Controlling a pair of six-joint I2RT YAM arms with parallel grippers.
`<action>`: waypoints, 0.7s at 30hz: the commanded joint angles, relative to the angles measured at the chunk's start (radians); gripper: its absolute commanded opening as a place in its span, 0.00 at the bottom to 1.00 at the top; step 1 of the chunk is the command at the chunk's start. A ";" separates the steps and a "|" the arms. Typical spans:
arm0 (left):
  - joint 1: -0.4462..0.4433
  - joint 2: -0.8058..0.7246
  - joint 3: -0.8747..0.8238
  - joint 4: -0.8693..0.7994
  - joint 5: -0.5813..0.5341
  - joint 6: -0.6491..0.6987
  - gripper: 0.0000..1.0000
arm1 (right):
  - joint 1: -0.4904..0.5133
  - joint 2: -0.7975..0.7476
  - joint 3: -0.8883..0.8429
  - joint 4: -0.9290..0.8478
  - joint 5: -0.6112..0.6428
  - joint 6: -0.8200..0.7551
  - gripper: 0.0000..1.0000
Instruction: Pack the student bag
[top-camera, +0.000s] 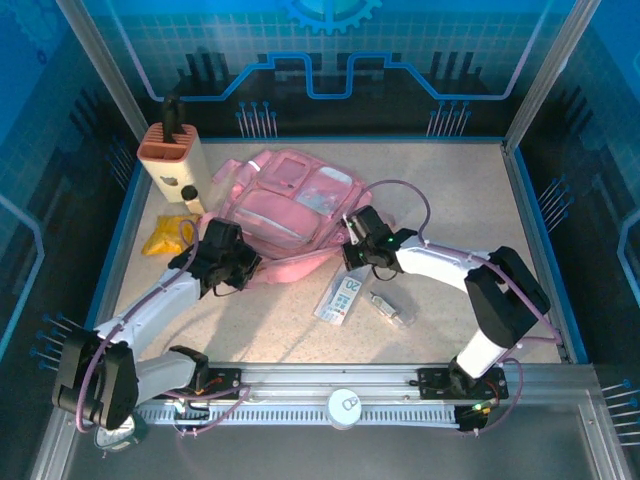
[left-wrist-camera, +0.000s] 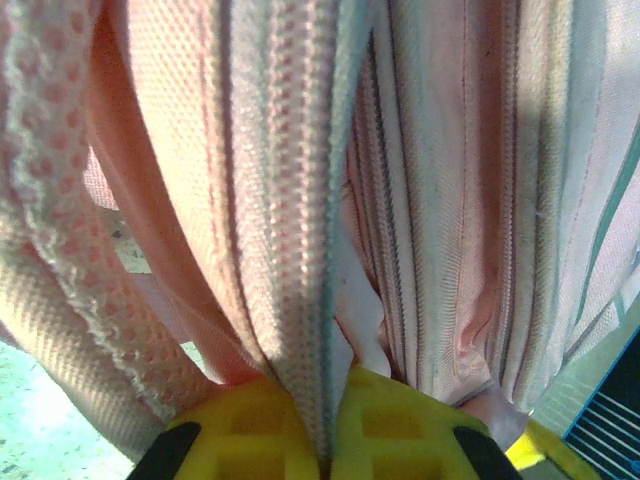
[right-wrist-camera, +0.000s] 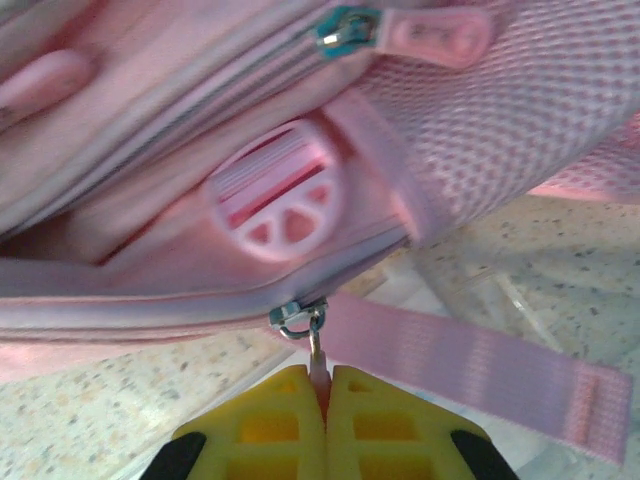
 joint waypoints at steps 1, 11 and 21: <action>0.048 -0.015 0.021 -0.074 -0.071 0.085 0.00 | -0.074 0.034 0.018 -0.015 0.101 -0.002 0.00; 0.090 0.018 0.061 -0.108 -0.062 0.184 0.00 | -0.112 0.076 0.076 -0.007 0.047 -0.021 0.00; 0.125 0.010 0.117 -0.159 -0.017 0.290 0.05 | -0.124 -0.003 0.071 -0.055 -0.098 -0.013 0.13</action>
